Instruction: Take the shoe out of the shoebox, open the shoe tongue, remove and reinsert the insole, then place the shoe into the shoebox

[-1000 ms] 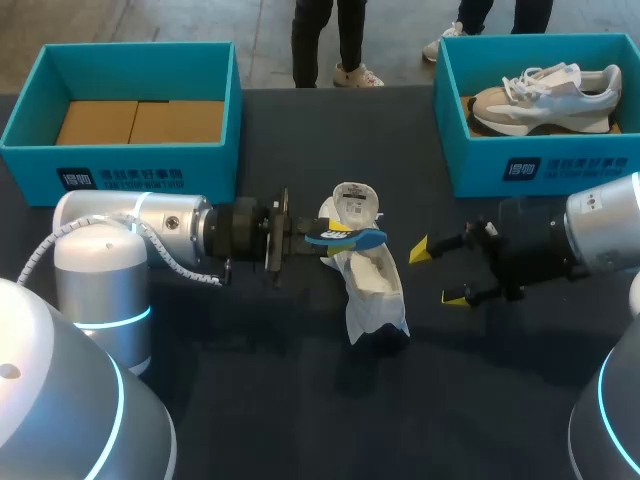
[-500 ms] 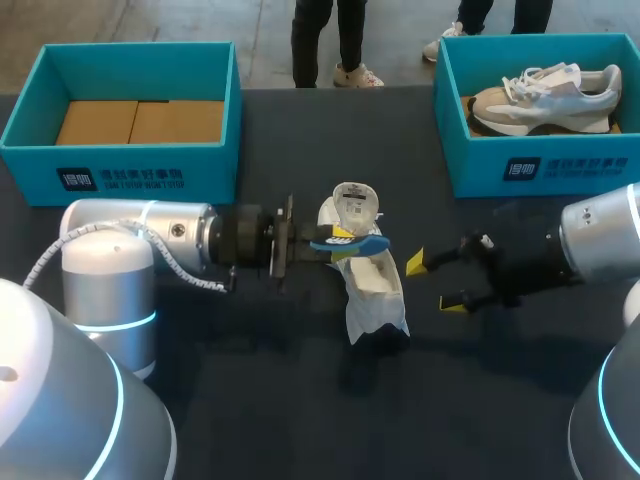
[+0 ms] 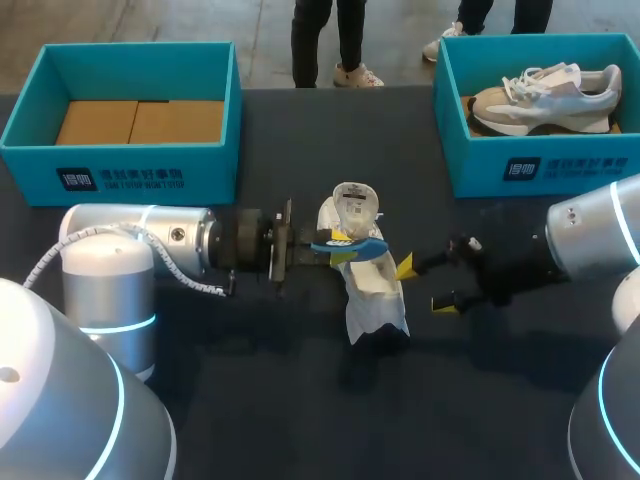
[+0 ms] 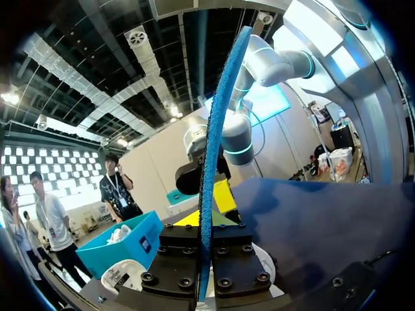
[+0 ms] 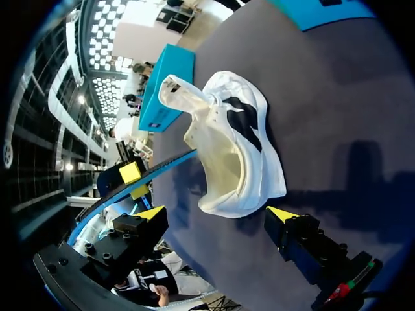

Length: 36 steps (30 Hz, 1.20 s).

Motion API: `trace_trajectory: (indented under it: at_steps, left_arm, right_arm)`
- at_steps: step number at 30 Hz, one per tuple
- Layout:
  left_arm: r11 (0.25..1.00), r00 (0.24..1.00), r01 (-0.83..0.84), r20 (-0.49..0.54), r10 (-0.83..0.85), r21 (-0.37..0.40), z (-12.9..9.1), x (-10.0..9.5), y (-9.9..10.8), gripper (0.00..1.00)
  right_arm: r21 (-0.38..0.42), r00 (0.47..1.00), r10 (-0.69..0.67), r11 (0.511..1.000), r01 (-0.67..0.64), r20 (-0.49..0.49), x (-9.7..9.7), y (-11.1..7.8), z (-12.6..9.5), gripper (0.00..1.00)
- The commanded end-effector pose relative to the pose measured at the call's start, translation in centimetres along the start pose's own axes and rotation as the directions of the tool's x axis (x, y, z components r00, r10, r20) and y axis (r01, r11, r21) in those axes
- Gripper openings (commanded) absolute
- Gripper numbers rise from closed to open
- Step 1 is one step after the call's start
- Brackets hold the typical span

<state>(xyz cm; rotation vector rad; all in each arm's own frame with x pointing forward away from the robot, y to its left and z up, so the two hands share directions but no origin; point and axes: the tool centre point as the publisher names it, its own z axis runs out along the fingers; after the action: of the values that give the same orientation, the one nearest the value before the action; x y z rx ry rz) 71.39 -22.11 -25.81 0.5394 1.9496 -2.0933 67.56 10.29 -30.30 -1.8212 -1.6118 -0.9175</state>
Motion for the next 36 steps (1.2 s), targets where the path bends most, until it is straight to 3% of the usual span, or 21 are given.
trace_trajectory:
  at_steps: [1, 8, 36]
  left_arm:
    - [1.0, 1.0, 0.0, 0.001, 0.0, -0.003, 0.01, 0.11, -0.05, 0.0]
    - [1.0, 1.0, 0.006, 0.001, -0.006, -0.006, -0.13, 0.15, 0.07, 0.0]
    - [1.0, 0.999, 0.03, 0.012, -0.03, -0.005, -0.73, 0.54, 0.45, 0.0]
  right_arm:
    - [-0.019, 1.0, 0.006, 1.0, -0.005, 0.019, 0.19, 0.55, 0.54, 1.0]
    - [-0.041, 0.999, 0.002, 0.999, 0.0, 0.034, 0.11, 1.29, 0.53, 1.0]
    - [-0.045, 1.0, 0.006, 0.999, -0.004, 0.03, 0.17, 1.29, 0.54, 1.0]
